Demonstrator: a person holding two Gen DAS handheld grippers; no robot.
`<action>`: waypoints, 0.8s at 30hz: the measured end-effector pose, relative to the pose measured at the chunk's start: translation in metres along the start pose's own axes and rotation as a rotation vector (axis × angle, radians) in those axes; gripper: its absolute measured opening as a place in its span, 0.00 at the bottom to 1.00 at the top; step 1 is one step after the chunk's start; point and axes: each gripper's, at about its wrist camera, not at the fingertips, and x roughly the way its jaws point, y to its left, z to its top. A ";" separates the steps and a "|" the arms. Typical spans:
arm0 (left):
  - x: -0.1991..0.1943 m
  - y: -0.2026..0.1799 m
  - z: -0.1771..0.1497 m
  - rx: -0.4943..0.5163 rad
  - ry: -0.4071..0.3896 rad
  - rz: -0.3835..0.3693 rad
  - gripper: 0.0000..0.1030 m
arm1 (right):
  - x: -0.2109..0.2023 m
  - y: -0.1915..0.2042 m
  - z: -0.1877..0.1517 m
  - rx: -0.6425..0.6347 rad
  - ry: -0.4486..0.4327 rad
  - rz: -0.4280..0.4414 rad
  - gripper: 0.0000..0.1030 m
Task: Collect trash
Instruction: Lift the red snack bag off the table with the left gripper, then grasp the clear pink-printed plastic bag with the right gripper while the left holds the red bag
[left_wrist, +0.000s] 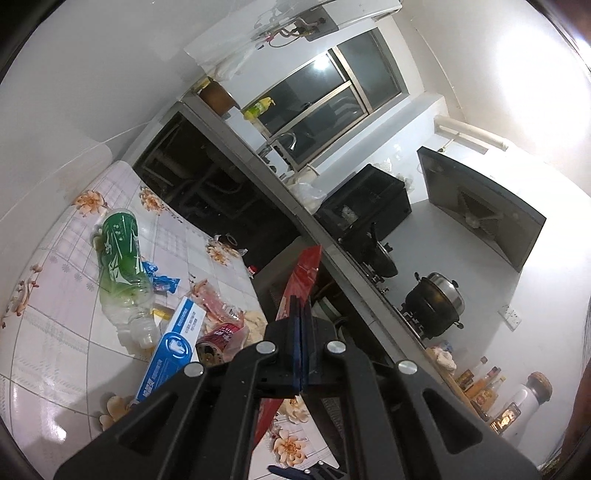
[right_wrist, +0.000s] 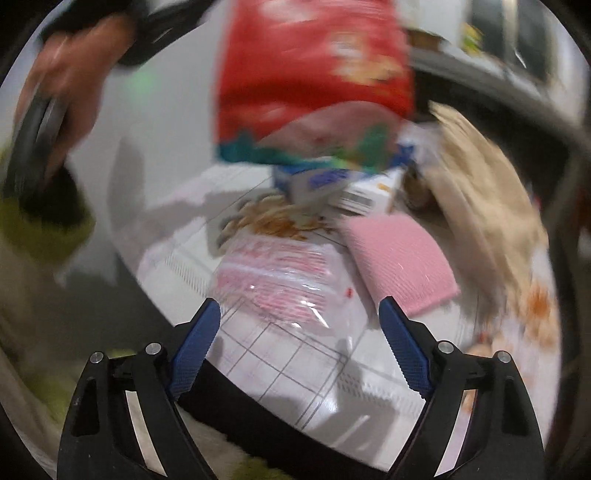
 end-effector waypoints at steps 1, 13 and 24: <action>-0.001 0.000 0.000 0.000 -0.001 -0.003 0.00 | 0.004 0.008 0.001 -0.080 -0.001 -0.016 0.80; -0.004 0.003 0.003 0.000 -0.011 -0.010 0.00 | 0.044 0.028 0.003 -0.412 0.049 0.022 0.61; -0.006 -0.004 0.005 0.021 -0.025 -0.005 0.00 | 0.047 0.033 -0.008 -0.385 0.057 0.012 0.04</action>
